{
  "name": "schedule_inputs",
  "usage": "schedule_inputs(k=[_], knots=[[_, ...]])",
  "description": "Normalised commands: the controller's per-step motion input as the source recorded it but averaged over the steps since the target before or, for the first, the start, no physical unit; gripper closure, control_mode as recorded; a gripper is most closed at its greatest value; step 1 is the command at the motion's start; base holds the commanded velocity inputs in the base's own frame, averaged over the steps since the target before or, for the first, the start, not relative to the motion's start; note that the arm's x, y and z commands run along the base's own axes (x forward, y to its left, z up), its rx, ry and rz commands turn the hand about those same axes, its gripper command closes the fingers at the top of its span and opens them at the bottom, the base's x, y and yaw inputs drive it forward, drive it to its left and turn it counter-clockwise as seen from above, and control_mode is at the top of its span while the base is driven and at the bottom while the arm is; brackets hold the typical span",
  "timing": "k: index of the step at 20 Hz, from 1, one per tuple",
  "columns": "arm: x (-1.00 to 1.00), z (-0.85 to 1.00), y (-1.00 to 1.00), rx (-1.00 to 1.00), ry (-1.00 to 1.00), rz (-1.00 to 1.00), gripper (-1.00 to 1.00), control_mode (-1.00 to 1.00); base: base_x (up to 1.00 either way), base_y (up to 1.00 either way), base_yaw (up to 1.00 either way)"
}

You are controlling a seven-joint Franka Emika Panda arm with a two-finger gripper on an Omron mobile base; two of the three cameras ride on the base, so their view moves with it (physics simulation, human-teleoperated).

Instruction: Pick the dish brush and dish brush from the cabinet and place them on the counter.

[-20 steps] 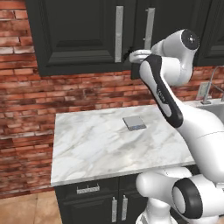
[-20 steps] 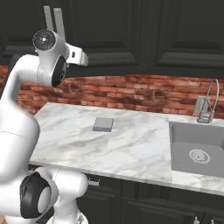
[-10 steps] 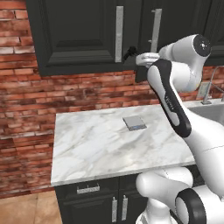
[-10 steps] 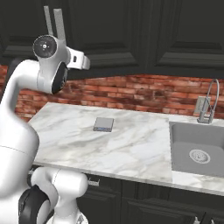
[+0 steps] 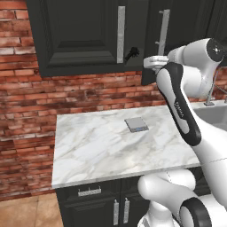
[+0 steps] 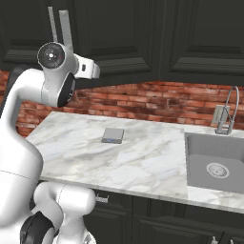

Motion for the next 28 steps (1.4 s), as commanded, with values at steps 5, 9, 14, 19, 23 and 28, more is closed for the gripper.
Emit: schedule_inputs(k=[5, 9, 14, 19, 23, 28], knots=[[-0.16, -0.07, -0.31, 0.01, 0.00, 0.02, 1.00, -1.00, 0.00, 0.00, 0.00], [-0.15, -0.08, -0.33, 0.01, 0.00, 0.02, 1.00, -1.00, 0.00, 0.00, 0.00], [-0.18, -0.08, -0.36, 0.02, -0.01, 0.02, 1.00, -1.00, 0.00, 0.00, 0.00], [-0.19, -0.07, -0.35, 0.01, -0.01, 0.02, 1.00, -1.00, 0.00, 0.00, 0.00], [-0.18, -0.09, -0.30, 0.00, 0.00, 0.02, 1.00, -1.00, 0.00, 0.00, 0.00], [-0.19, -0.09, -0.36, 0.01, -0.01, 0.02, 1.00, -1.00, 0.00, 0.00, 0.00]])
